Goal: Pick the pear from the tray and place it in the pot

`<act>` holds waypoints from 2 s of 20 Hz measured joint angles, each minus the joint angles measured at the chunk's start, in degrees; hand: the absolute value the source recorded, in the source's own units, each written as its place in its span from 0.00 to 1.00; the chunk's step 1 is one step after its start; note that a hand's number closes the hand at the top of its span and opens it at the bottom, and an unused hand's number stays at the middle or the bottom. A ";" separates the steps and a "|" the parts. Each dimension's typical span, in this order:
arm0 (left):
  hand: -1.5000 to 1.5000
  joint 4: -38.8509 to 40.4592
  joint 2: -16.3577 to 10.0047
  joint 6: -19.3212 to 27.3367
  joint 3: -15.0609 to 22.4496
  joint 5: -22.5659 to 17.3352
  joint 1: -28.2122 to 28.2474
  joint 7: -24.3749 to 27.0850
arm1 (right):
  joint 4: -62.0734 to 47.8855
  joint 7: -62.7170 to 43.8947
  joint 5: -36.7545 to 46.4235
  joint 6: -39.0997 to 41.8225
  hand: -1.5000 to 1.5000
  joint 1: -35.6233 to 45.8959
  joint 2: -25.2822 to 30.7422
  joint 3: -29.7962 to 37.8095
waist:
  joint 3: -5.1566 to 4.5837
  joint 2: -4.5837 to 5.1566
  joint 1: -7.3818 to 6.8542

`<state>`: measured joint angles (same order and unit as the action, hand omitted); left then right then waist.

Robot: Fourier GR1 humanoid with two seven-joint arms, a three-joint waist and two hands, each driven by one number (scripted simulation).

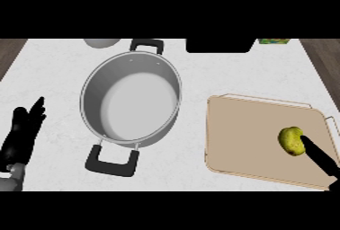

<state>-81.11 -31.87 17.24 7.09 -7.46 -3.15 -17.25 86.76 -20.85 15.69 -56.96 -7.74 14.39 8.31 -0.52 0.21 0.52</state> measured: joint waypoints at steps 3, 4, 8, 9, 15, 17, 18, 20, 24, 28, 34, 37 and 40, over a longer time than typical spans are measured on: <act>0.50 -0.06 0.05 0.01 0.22 0.33 -0.51 -0.72 | 1.95 -9.87 2.70 4.83 0.00 -2.02 3.37 -1.54 | -0.12 -0.02 -0.14; 0.50 0.06 -0.12 -0.21 0.12 0.28 -0.81 -0.96 | 2.95 -13.15 3.37 6.90 0.00 -2.29 4.55 -2.24 | -0.14 -0.01 -0.23; 0.50 0.01 0.04 -0.20 0.34 0.56 -1.51 -1.92 | 7.91 -26.06 3.97 16.89 0.00 -2.74 9.60 -4.88 | -0.12 -0.08 -0.47; 0.50 -0.18 0.00 -0.23 0.40 0.68 -1.29 -1.88 | 9.52 -29.15 3.38 19.53 0.00 -2.80 10.64 -5.52 | -0.09 -0.16 -0.57; 0.50 0.26 0.77 0.01 0.54 1.44 -2.29 -3.00 | 19.25 -43.55 -0.17 31.53 0.00 1.23 16.61 -6.81 | 0.17 -0.26 -0.56; 0.50 -0.05 0.78 -0.02 0.27 1.59 -2.47 -3.40 | 20.93 -46.11 -0.71 33.46 0.00 2.08 17.40 -6.80 | 0.23 -0.27 -0.63; 0.50 0.16 0.67 -0.26 0.10 1.64 -2.85 -3.66 | 21.45 -47.02 -0.64 34.02 0.00 2.31 17.25 -7.03 | 0.27 -0.26 -0.60; 0.50 0.12 1.21 -0.12 0.14 1.98 -2.24 -3.03 | 22.58 -48.54 -0.19 34.88 0.00 2.21 17.01 -7.19 | 0.31 -0.26 -0.62; 0.50 -0.25 1.35 -0.65 -0.13 2.39 -2.47 -3.42 | 22.46 -49.53 0.36 35.77 0.00 2.67 15.72 -7.25 | 0.39 -0.24 -0.72; 0.50 -0.59 1.45 -1.19 -0.78 2.55 -2.00 -3.50 | 19.23 -48.36 0.97 35.91 0.00 3.21 13.54 -7.72 | 0.43 -0.18 -0.88; 0.50 -0.90 2.31 -1.60 -1.29 3.74 -2.70 -4.63 | 13.81 -46.92 1.81 36.32 0.00 6.12 10.83 -7.25 | 0.49 -0.17 -0.82; 0.50 0.07 3.46 -1.63 -1.71 4.42 -3.35 -4.42 | 10.51 -45.60 2.48 36.34 0.00 7.67 9.77 -6.52 | 0.50 -0.15 -0.73; 0.50 0.78 3.64 -2.53 -2.78 4.70 -3.13 -3.41 | 7.84 -45.11 4.10 36.59 0.00 9.34 8.65 -6.51 | 0.51 -0.16 -0.74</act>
<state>-80.33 -28.23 14.72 4.31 -2.76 -6.28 -20.67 94.60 -65.96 19.79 -20.37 1.60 23.04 1.80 -0.02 0.05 -0.22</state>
